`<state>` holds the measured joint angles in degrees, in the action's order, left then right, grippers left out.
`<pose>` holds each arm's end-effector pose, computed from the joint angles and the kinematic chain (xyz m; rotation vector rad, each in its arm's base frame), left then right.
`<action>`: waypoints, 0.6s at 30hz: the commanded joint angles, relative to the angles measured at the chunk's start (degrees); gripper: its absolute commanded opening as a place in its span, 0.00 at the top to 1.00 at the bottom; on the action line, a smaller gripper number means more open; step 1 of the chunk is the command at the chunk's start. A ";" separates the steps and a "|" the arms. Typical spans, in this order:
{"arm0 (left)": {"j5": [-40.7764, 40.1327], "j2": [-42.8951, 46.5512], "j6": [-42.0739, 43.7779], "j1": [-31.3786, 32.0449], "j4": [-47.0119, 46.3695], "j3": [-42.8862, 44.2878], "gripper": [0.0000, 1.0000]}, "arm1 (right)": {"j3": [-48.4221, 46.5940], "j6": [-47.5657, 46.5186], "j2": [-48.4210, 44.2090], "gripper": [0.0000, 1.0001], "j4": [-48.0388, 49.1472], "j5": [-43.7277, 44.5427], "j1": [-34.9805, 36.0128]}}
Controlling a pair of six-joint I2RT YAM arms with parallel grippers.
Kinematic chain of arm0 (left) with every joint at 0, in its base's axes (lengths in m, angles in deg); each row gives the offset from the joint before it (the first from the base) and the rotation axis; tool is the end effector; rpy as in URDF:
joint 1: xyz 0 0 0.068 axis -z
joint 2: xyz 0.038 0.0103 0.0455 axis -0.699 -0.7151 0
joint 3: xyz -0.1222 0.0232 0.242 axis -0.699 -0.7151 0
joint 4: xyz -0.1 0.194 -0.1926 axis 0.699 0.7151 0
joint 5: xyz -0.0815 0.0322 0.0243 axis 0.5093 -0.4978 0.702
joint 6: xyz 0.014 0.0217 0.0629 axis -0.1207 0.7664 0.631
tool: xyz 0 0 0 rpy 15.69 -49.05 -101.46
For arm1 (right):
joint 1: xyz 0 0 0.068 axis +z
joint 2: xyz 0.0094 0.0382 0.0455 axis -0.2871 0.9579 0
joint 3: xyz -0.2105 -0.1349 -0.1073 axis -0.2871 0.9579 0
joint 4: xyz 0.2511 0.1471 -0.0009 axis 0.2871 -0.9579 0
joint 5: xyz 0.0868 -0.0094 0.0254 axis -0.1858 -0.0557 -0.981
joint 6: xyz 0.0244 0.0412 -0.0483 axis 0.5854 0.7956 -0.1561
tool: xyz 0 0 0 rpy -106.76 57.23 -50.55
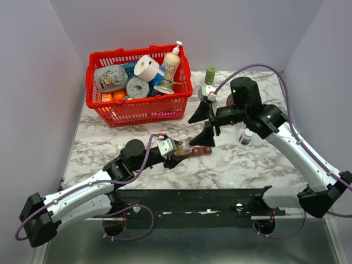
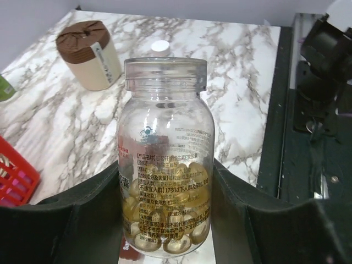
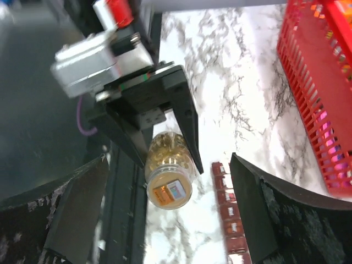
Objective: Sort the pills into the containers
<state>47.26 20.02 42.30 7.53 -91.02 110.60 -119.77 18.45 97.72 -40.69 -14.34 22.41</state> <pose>0.1374 -0.2049 0.2653 1.0337 1.3674 -0.9116 0.2080 0.2236 0.4174 -1.4574 1.4638 1.1246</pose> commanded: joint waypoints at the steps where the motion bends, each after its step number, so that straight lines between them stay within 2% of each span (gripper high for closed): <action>1: -11.28 0.75 -1.70 0.15 -5.71 -0.41 1.00 | 2.50 26.97 0.26 0.00 10.24 -4.32 -2.79; 4: -14.54 0.40 -1.88 0.15 -7.64 -0.50 1.00 | 6.45 31.49 -0.46 0.04 12.72 -1.44 -2.71; 5: -14.89 0.14 -1.79 0.15 -8.00 -0.41 1.00 | 7.17 33.24 -0.11 0.06 12.81 2.23 -2.70; 8: -14.72 -1.09 -1.71 0.15 -9.05 0.03 1.00 | 9.37 33.70 0.68 0.07 12.81 7.00 -2.79; 13: -14.63 -3.20 -1.71 0.15 -9.93 0.91 1.00 | 8.85 34.58 1.74 0.11 13.16 6.58 -2.70; 18: -14.89 -4.34 -1.70 0.15 -10.11 1.43 1.00 | 8.40 34.58 2.36 0.24 13.42 6.66 -2.70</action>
<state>34.02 16.15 41.12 7.53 -97.86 110.56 -110.88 51.17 99.54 -29.19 -9.01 19.44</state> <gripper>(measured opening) 0.607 0.829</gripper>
